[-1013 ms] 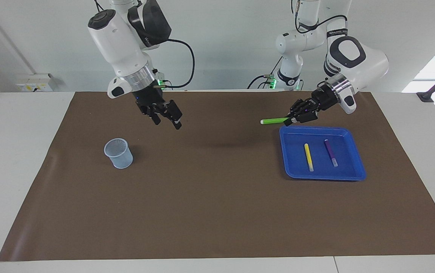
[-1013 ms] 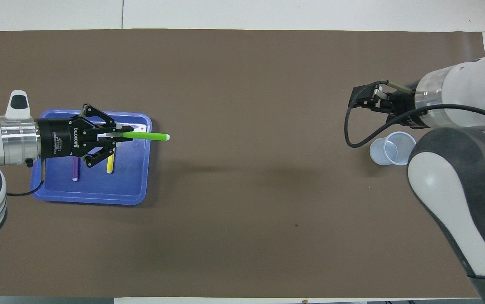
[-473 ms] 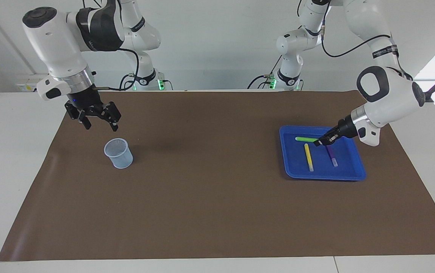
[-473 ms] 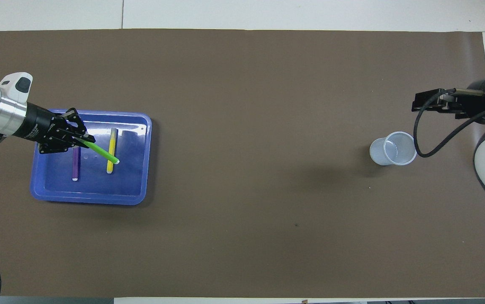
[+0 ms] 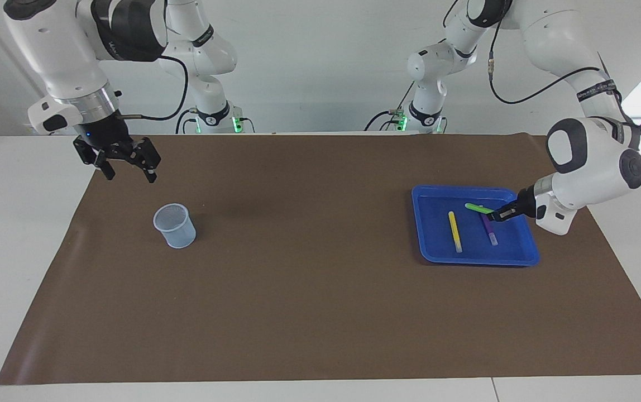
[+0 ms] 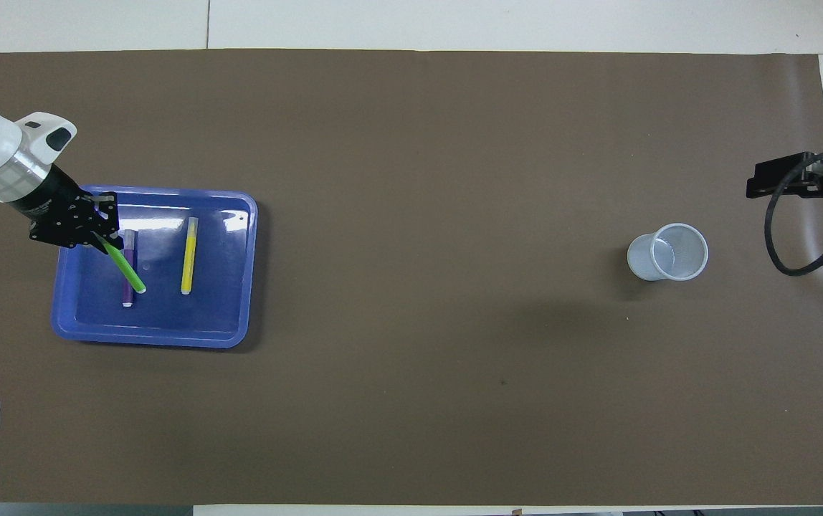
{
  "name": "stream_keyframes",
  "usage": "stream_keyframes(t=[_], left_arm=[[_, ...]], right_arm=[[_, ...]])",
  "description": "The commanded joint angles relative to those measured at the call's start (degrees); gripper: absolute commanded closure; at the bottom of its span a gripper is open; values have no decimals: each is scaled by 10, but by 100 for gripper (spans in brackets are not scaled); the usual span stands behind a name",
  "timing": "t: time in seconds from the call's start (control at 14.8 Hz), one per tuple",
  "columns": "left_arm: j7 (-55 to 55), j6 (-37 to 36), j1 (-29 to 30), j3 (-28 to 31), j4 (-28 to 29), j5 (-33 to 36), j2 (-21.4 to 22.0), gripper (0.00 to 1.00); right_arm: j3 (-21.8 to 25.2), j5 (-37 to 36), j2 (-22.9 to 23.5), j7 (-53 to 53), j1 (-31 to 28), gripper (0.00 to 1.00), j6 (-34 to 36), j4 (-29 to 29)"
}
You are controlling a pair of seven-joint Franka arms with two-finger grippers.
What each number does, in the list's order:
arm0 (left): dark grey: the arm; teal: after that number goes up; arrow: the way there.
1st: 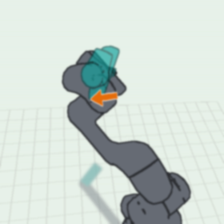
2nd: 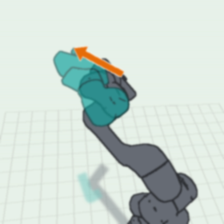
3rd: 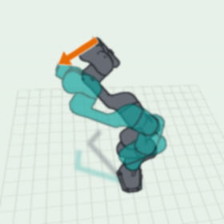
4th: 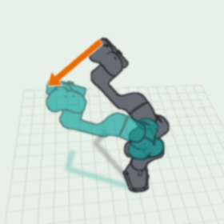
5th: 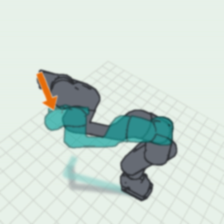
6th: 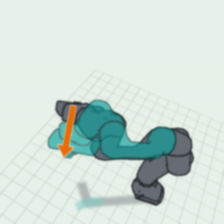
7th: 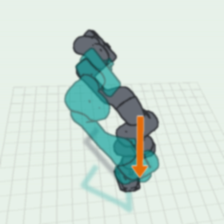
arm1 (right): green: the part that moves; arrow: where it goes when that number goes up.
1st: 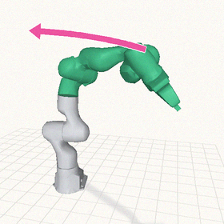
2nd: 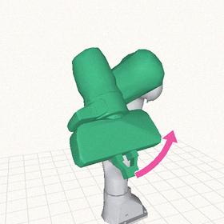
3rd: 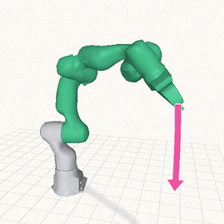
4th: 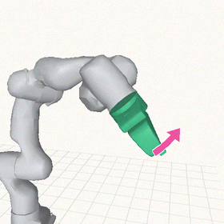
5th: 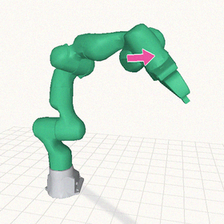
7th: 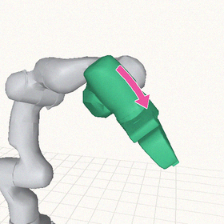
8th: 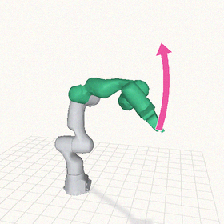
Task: Right arm passes pens to left for tray arrangement
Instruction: 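Lower the green pen into the blue tray with the left gripper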
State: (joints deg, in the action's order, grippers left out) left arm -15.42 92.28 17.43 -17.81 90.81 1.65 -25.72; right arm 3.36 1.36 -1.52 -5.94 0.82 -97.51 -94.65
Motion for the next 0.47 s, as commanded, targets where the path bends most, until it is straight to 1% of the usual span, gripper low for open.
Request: stream_keyframes(t=[0.0,0.14,0.41], left_arm=[[3,-15,-26,1,11,25,-14,100],[3,-10,-26,1,32,27,-14,100],[3,-5,-28,1,51,52,-13,100]], right_arm=[[1,-5,18,11,-5,0,66,56],[1,-8,21,11,-5,0,98,72],[-4,-8,14,12,-4,0,109,67]])
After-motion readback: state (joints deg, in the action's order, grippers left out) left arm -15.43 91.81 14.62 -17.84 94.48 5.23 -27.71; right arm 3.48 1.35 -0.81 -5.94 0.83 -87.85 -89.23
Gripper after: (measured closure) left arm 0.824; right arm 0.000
